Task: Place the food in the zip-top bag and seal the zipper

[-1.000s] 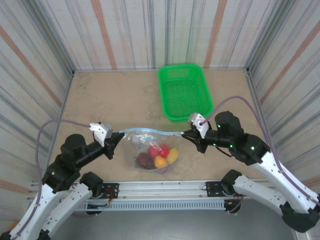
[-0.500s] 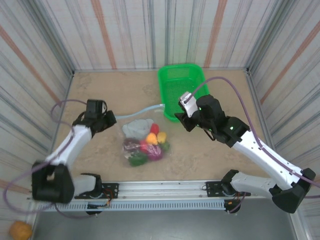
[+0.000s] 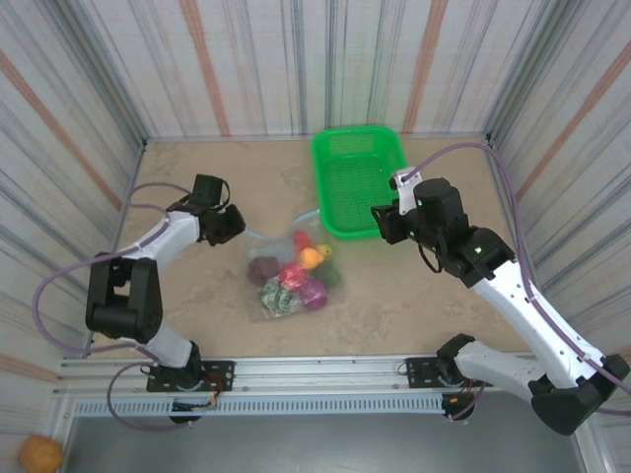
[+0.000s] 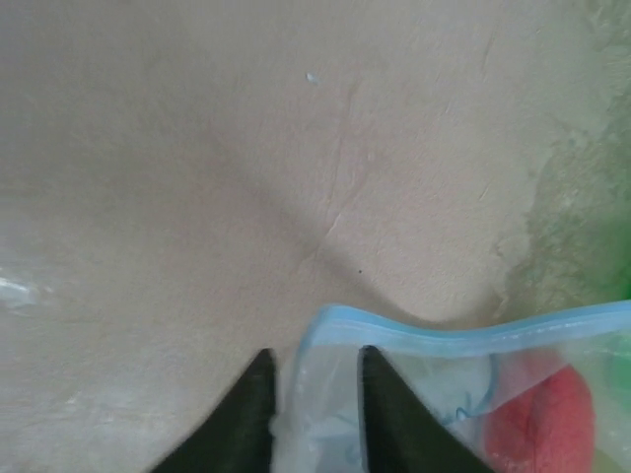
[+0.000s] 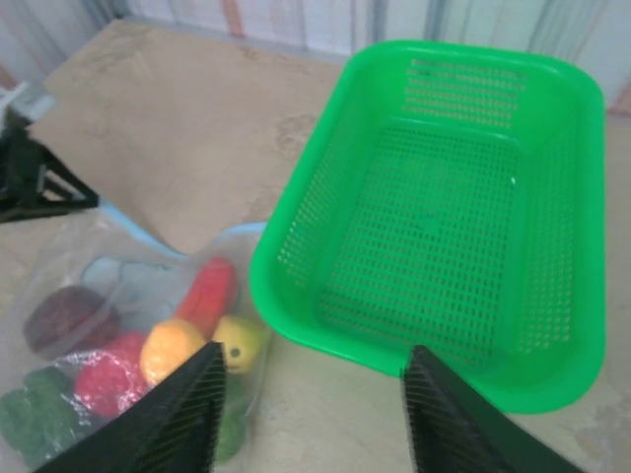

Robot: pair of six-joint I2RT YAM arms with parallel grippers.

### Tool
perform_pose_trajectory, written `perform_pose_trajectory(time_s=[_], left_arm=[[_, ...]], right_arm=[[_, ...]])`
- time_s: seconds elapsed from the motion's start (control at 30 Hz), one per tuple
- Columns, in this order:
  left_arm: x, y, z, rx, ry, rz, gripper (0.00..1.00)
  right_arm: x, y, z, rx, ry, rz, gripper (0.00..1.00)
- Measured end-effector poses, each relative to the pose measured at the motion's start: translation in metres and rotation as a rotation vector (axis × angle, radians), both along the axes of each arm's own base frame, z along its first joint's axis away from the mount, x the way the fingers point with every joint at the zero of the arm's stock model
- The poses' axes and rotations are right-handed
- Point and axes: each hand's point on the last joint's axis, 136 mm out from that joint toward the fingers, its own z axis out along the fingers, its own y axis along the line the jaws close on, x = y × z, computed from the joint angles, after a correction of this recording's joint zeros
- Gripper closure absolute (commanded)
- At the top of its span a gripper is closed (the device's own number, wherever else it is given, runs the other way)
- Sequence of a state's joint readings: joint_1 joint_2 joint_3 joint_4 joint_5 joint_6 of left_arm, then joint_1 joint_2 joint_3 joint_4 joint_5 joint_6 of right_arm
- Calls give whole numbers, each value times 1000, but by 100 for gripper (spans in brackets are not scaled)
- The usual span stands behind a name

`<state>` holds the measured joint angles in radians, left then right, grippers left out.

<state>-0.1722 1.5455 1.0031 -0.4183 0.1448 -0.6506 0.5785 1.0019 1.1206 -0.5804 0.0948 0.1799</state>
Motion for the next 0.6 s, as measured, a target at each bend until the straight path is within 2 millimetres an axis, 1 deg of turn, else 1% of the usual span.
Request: perform_pose_trajectory(time_s=[0.03,0.07,0.17,0.23,0.3,0.33,0.4,0.47,0.53,0.57,0.6], left_arm=[[-1,5,5,15,-18,6,14],[-2,9,10,29,-38,6,2],[-8,18,31,69,-114,-4,1],[-15,19,51,77,-206,-29,1],[-29,16,78,79,-345,-73,1],[-34,14,89,80,-401,-93,1],[-43,8,117,93,-518,-136,1],[-41,9,137,123,-600,-143,1],[-33,13,148,173,-682,-142,1],[-28,17,146,213,-717,-144,1],[-25,20,139,248,-737,-146,1]], right_arm=[[2,-6,-4,3,10,-25,22],[4,-14,-11,-2,23,-60,0],[10,-44,-28,-60,36,-176,0],[12,-64,-38,-98,35,-259,0],[11,-85,-47,-121,21,-329,1],[10,-92,-51,-125,9,-350,3],[6,-104,-62,-126,-40,-372,5],[3,-112,-78,-118,-89,-381,9],[4,-116,-94,-99,-123,-386,9],[7,-119,-103,-98,-129,-398,8],[11,-122,-110,-101,-129,-411,8]])
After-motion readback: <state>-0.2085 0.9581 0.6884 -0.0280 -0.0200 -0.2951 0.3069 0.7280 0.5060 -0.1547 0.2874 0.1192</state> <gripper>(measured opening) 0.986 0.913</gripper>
